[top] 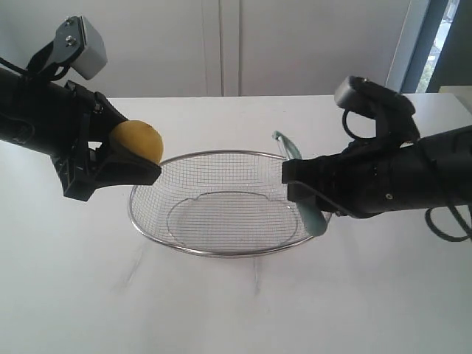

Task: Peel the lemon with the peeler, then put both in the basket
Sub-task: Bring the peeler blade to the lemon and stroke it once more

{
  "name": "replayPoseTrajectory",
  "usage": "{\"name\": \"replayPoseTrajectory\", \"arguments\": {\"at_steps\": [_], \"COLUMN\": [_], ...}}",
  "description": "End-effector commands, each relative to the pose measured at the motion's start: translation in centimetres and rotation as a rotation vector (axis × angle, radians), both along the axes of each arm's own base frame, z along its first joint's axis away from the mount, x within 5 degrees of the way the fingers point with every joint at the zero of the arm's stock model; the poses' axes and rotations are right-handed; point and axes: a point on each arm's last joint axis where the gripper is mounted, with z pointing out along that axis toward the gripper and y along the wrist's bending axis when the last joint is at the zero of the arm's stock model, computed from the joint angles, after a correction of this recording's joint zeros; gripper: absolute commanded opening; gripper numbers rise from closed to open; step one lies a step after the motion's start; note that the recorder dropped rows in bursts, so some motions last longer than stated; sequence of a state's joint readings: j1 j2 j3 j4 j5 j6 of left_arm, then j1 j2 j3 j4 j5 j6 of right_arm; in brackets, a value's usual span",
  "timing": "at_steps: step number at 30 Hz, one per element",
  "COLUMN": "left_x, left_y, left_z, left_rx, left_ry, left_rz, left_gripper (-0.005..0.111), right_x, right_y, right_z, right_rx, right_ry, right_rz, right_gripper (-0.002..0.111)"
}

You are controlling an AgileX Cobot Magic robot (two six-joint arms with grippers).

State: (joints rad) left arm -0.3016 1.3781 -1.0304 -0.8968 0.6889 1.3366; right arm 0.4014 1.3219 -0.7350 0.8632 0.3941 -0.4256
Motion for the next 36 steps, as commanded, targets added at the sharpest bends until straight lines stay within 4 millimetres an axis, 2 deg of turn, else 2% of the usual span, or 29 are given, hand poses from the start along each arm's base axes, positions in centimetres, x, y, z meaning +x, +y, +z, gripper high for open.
{"name": "replayPoseTrajectory", "arguments": {"at_steps": [1,6,15,23,30,36], "left_x": [-0.3,-0.3,-0.3,-0.3,-0.3,-0.3], "left_y": [-0.1,-0.2,-0.1,-0.1,-0.1,-0.1], "left_z": [0.1,0.1,0.1,0.1,0.1,0.1], "left_rx": [-0.030,-0.030,-0.030,-0.030,-0.030,-0.030], "left_ry": [0.020,0.021,0.020,0.020,0.020,0.020], "left_rz": [0.002,0.000,0.002,0.002,0.002,0.002], "left_gripper": [0.000,0.000,0.000,0.000,0.000,0.000], "right_x": [0.3,0.4,-0.6,-0.6,-0.9,-0.9], "right_y": [1.1,2.4,6.0,8.9,10.1,10.3], "right_z": [-0.9,-1.4,-2.6,-1.9,-0.9,-0.7], "right_rx": [0.089,0.154,0.184,0.206,0.234,0.245], "right_ry": [0.042,0.045,0.084,0.073,0.058,0.062], "right_rz": [0.057,0.117,0.218,0.288,0.330,0.339], "right_gripper": [0.000,0.000,0.000,0.000,0.000,0.000]}}
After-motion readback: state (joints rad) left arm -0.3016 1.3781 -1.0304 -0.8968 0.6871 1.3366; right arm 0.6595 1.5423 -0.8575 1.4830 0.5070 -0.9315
